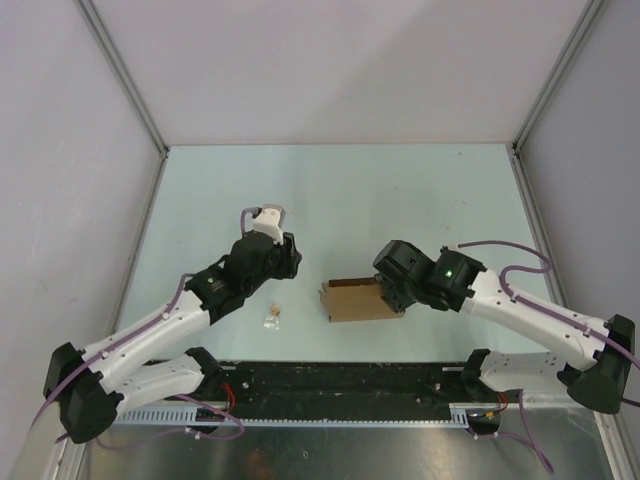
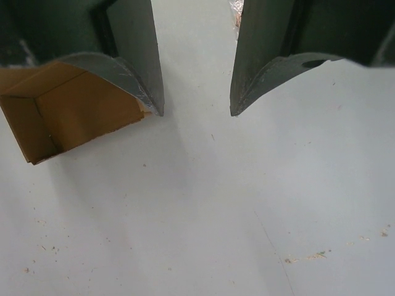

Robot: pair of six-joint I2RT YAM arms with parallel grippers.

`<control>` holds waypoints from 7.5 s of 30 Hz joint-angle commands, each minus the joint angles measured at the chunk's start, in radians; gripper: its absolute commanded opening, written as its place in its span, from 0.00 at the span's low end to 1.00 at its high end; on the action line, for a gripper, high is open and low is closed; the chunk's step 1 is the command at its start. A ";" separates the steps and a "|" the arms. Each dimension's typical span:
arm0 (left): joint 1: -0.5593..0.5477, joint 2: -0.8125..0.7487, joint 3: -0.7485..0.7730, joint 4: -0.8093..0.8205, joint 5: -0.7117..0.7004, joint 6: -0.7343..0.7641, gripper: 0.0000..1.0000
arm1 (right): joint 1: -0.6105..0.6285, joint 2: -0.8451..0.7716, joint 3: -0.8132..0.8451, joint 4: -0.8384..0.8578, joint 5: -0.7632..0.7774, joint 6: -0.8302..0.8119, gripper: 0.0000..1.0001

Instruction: Fold the paper box

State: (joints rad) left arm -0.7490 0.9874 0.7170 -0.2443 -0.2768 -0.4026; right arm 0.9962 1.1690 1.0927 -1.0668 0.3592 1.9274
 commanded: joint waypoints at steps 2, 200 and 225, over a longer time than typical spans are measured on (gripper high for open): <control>0.014 0.010 0.004 0.043 0.019 -0.007 0.52 | -0.004 -0.063 -0.002 -0.054 0.015 -0.034 0.37; -0.150 0.456 0.205 0.316 0.243 -0.246 0.48 | -0.706 -0.144 0.127 0.291 -0.614 -1.575 0.86; 0.051 -0.001 -0.065 0.297 0.203 -0.200 0.57 | -0.495 0.010 0.085 0.383 -0.675 -1.757 0.58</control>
State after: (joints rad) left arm -0.7136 1.0073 0.6605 0.0437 -0.0937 -0.6312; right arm 0.4480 1.1397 1.1744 -0.7315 -0.3664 0.2447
